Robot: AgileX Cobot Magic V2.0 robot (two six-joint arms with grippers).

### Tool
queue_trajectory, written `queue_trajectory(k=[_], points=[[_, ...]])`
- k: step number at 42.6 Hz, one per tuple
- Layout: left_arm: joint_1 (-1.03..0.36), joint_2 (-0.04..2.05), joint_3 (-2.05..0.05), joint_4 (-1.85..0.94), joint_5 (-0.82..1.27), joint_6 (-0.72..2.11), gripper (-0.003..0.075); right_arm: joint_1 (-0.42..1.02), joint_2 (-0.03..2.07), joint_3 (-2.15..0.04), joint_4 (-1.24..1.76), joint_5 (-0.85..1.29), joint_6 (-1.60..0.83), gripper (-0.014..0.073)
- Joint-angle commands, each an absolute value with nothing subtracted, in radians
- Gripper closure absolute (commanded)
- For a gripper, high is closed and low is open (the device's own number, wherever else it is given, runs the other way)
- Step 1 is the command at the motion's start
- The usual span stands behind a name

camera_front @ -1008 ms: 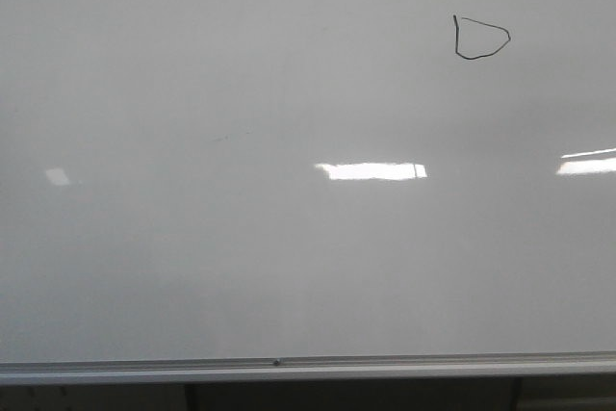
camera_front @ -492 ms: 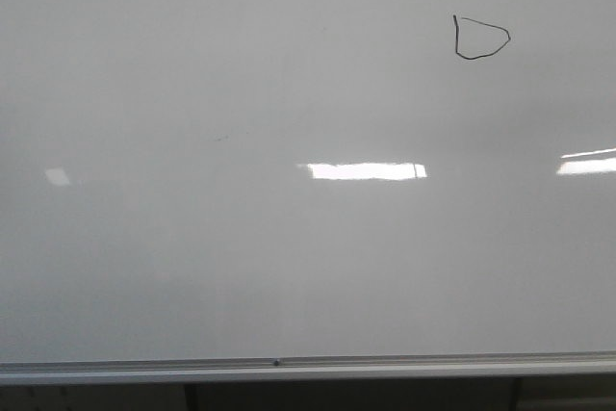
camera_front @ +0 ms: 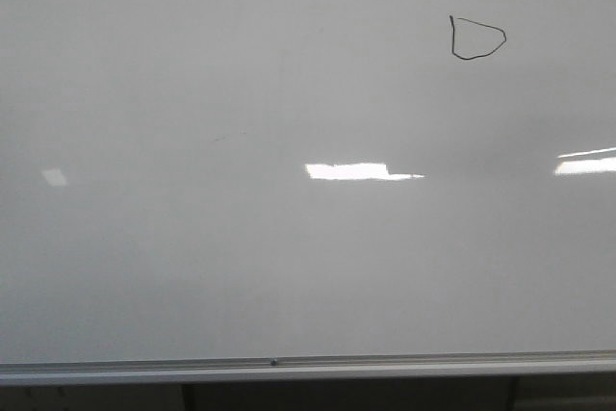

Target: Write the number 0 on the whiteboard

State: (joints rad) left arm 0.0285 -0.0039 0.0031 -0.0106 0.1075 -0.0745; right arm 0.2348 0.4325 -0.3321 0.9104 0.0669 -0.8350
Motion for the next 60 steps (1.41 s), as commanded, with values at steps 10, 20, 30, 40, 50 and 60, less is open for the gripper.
queue_trajectory(k=[10, 20, 30, 40, 50, 60], points=[[0.030, -0.023, 0.028, -0.013, 0.032, -0.081, 0.0740, 0.222, 0.362, -0.253, 0.339, -0.069, -0.362, 0.0663], [0.030, -0.023, 0.028, -0.013, 0.032, -0.081, 0.0740, 0.057, 0.246, -0.125, 0.173, -0.093, -0.114, 0.0663], [0.030, -0.023, 0.028, -0.013, 0.032, -0.081, 0.0740, 0.000, 0.098, 0.032, 0.116, -0.011, -0.089, 0.0663], [0.030, -0.023, 0.028, -0.013, 0.032, -0.081, 0.0740, -0.017, -0.022, 0.028, 0.108, 0.228, -0.090, 0.0663], [0.030, -0.023, 0.028, -0.013, 0.032, -0.081, 0.0740, -0.020, -0.026, 0.028, 0.094, 0.222, -0.090, 0.0663], [0.030, -0.023, 0.028, -0.013, 0.032, -0.081, 0.0740, -0.020, -0.026, 0.028, 0.094, 0.222, -0.090, 0.0663]])
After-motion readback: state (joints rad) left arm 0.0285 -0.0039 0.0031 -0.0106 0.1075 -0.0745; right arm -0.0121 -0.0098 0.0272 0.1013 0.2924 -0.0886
